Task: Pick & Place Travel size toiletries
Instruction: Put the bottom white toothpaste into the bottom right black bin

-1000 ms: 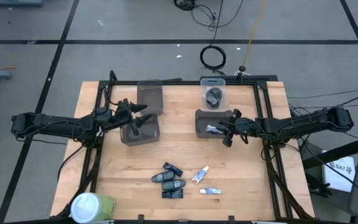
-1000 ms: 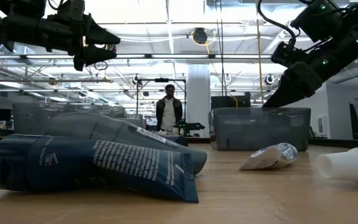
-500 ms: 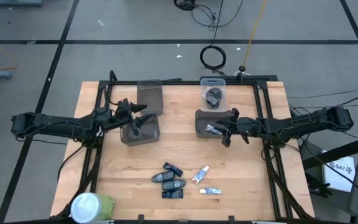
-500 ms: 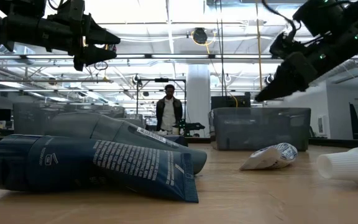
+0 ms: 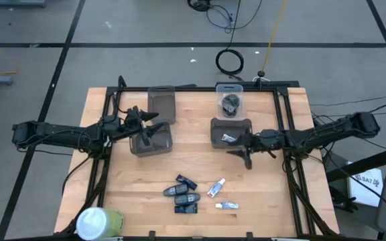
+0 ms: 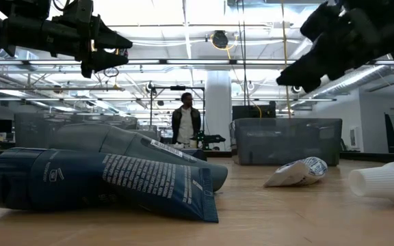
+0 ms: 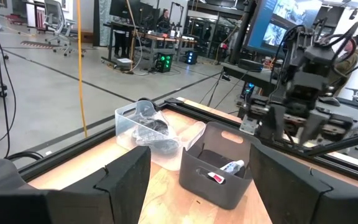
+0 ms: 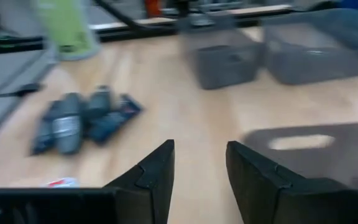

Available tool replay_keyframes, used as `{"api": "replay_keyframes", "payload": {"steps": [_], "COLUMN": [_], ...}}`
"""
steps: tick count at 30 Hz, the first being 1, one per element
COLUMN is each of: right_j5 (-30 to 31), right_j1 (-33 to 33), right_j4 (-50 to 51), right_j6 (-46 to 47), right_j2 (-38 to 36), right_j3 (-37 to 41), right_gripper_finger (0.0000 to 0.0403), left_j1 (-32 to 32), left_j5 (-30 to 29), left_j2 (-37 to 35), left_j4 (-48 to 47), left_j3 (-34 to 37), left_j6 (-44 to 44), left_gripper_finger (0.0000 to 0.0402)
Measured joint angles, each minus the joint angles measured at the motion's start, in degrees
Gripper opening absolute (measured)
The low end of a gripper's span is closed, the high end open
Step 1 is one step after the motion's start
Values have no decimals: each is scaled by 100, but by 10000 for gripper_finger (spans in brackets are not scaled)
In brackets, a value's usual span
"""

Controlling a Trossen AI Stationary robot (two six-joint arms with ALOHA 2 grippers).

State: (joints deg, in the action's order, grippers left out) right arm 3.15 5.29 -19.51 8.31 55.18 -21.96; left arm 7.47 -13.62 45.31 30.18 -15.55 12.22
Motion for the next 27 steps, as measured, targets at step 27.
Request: {"api": "replay_keyframes", "payload": {"steps": [27], "right_j5": [-758], "right_j1": [1565], "right_j4": [-387], "right_j6": [753], "right_j2": [2], "right_j3": [0], "right_gripper_finger": [130], "left_j1": [0], "left_j5": [1], "left_j2": [0], "left_j4": [-1], "left_j3": [0], "left_j6": [0], "left_gripper_finger": [271]}}
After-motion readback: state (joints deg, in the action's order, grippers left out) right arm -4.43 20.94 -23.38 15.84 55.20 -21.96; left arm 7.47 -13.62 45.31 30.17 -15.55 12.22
